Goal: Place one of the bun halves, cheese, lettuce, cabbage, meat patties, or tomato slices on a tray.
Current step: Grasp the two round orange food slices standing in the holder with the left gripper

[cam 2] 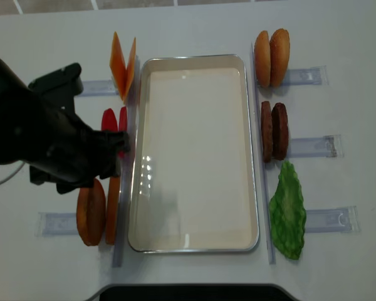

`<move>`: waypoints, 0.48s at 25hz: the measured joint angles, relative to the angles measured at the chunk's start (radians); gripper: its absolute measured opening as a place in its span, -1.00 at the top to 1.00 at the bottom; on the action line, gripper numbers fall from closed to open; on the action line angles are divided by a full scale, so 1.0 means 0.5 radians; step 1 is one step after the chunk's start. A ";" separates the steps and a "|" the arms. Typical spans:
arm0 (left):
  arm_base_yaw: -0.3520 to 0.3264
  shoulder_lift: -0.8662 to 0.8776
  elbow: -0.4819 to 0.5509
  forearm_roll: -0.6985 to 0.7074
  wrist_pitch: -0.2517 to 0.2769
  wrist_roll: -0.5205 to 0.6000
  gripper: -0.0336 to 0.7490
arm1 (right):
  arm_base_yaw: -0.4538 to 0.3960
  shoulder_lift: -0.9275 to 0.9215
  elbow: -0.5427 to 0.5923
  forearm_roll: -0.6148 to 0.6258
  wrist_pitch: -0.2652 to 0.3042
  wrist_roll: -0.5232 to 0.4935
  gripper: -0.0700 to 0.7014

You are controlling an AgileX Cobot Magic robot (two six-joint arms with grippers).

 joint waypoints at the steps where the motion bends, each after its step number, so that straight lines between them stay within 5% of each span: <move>1: 0.000 0.000 0.024 0.000 0.023 -0.014 -0.16 | 0.000 0.000 0.000 0.000 0.000 0.000 -0.11; 12: 0.000 0.142 0.095 -0.020 -0.121 -0.032 -0.16 | 0.000 0.000 0.000 0.000 0.000 0.000 -0.11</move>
